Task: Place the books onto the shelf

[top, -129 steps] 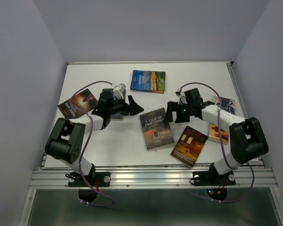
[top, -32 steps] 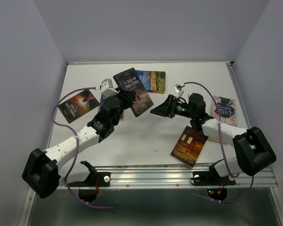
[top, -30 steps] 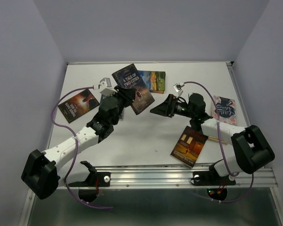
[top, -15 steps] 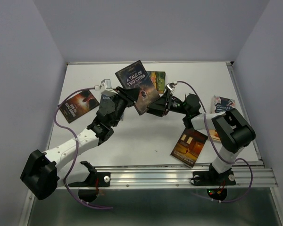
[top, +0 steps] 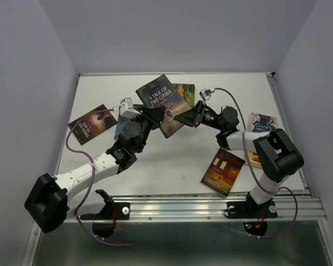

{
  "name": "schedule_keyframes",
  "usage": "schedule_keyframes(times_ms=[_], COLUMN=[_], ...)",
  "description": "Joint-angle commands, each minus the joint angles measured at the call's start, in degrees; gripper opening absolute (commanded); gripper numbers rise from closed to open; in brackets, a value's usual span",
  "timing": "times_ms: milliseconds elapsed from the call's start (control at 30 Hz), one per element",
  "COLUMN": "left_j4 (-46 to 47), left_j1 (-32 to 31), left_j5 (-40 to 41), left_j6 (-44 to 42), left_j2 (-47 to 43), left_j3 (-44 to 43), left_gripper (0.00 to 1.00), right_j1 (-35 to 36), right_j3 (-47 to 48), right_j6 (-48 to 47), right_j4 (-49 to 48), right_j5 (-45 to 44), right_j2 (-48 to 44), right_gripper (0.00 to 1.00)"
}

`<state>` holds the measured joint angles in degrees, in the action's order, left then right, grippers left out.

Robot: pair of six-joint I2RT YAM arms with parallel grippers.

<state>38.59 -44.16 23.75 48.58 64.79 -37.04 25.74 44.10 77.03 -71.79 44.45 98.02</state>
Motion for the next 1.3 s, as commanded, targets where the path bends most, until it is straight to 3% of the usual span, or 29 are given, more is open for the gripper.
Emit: schedule_keyframes(times_ms=[0, 100, 267, 333, 367, 400, 433, 467, 500, 600, 800, 1000, 1167, 1267], left_j4=[5.1, -0.61, -15.27, -23.77, -26.17, -29.5, -30.84, -31.81, -32.43, -33.23, -33.05, -32.61, -32.35, -31.91], left_j1=[-1.19, -1.1, 0.56, 2.05, 3.54, 4.6, 5.66, 6.8, 10.03, 15.83, 20.07, 22.8, 24.3, 24.91], left_j5=[0.86, 2.08, 9.54, 10.52, 10.96, 10.62, 10.01, 7.91, 6.07, 0.88, -2.38, -7.22, -9.94, -11.0], left_j6=[-1.38, -1.91, 1.16, 2.92, 3.54, 3.8, 4.24, 4.42, 4.25, 3.72, 1.0, -0.94, -2.08, -2.35], left_j2=[-2.74, -4.15, -7.84, -9.41, -10.03, -11.26, -11.79, -12.32, -13.54, -15.3, -15.58, -10.75, -8.2, -7.14], left_j3=[-1.64, -1.55, -3.21, -3.65, -3.66, -3.31, -2.87, -1.73, -1.03, 1.52, 2.41, 1.09, 0.12, 0.12], left_gripper=[0.49, 0.99, 0.99, 0.99, 0.99, 0.99, 0.99, 0.99, 0.99, 0.99, 0.99, 0.99, 0.99, 0.99], right_j1=[0.02, -1.91, -9.29, -10.7, -11.32, -11.32, -11.32, -11.32, -11.32, -11.32, -13.34, -15.97, -17.12, -17.12], right_j3=[3.71, 5.65, 13.7, 17.58, 23.0, 27.23, 31.88, 36.63, 44.94, 54.22, 76.64, 94.56, 94.51, 94.59], right_j6=[-14.68, -19.36, -20.52, -24.55, -32.83, -40.05, -47.6, -60.99, -65.39, -76.19, -85.37, -85.82, -82.05, -79.5], right_j4=[9.15, 14.39, 20.71, 27.7, 32.45, 49.38, 59.73, 69.41, 83.08, 95.64, 108.07, 114.15, 107.23, 103.35], right_j5=[-4.1, -4.28, 5.54, 11.42, 13.19, 15.12, 14.62, 11.31, 10.41, 8.54, 10.39, 14.52, 21.18, 19.81], right_j2=[-5.55, -6.0, -1.61, 1.89, 3.13, 6.1, 7.87, 9.89, 12.0, 18.51, 31.58, 44.87, 46.47, 47.52], right_gripper=[0.19, 0.09, 0.01, 0.01, 0.02, 0.02, 0.02, 0.03, 0.03, 0.03, 0.03, 0.05, 0.06, 0.1])
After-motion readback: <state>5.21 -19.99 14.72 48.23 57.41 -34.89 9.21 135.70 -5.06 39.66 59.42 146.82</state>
